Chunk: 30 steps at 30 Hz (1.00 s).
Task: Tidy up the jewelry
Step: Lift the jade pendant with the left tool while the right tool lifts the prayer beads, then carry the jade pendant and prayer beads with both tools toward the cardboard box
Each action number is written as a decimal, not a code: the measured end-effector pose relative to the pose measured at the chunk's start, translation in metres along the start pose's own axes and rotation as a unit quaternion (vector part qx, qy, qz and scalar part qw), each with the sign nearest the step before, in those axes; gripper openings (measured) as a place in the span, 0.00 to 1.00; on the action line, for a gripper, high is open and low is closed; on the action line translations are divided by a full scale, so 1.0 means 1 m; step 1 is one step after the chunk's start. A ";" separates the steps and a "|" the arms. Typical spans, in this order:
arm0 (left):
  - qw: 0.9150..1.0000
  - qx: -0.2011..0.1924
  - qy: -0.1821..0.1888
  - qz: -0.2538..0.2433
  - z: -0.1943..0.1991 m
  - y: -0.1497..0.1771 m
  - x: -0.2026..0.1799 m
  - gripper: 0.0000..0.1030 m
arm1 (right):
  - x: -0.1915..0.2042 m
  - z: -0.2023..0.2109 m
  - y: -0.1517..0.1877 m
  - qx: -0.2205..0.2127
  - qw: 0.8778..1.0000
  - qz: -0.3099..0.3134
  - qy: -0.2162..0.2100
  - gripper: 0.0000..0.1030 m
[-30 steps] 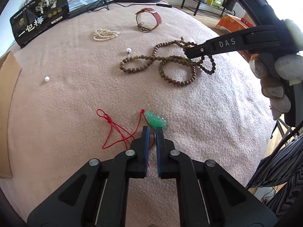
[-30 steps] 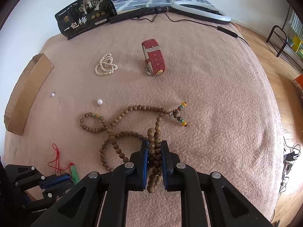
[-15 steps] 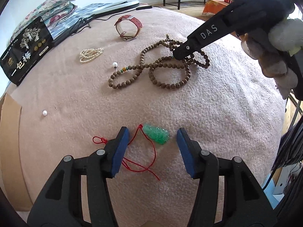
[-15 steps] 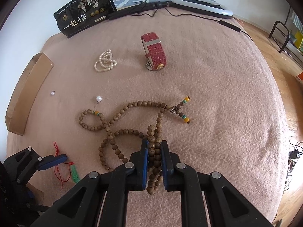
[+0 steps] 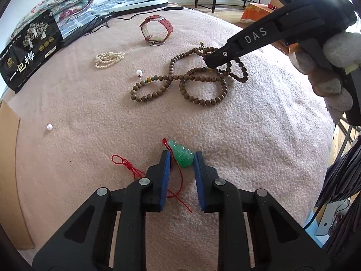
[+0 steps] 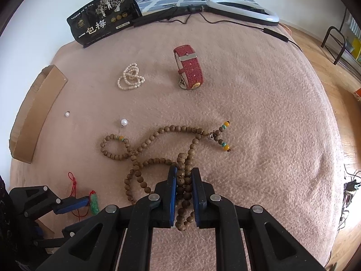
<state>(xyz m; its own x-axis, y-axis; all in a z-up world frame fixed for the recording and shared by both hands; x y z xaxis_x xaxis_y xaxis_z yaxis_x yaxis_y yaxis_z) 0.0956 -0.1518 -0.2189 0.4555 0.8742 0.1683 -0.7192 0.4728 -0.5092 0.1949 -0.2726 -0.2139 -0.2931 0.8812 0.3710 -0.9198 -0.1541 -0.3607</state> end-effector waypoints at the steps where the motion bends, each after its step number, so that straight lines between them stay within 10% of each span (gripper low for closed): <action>1: 1.000 0.002 0.003 0.006 0.000 0.000 0.001 0.20 | 0.000 0.001 0.000 -0.001 1.000 -0.001 0.000 0.10; 30: 0.985 -0.086 0.004 0.150 0.076 -0.050 0.079 0.20 | 0.047 0.072 -0.041 -0.100 0.994 0.025 -0.039 0.10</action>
<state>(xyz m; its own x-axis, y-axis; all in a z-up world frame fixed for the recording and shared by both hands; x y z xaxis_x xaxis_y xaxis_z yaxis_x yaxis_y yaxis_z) 0.1278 -0.0985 -0.1159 0.2405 0.9705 -0.0179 -0.7235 0.1669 -0.6699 0.2003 -0.2571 -0.1196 -0.3640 0.8361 0.4103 -0.8352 -0.0981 -0.5411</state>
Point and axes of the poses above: each gripper's, at about its wrist camera, not at the fingertips, and z roughly against the way its jaws point, x to its left, y to its underside, the point moved 7 cm from there along -z, roughly the way its jaws point, and after that the axes turned 14 degrees about -y, right-handed, at the moved point
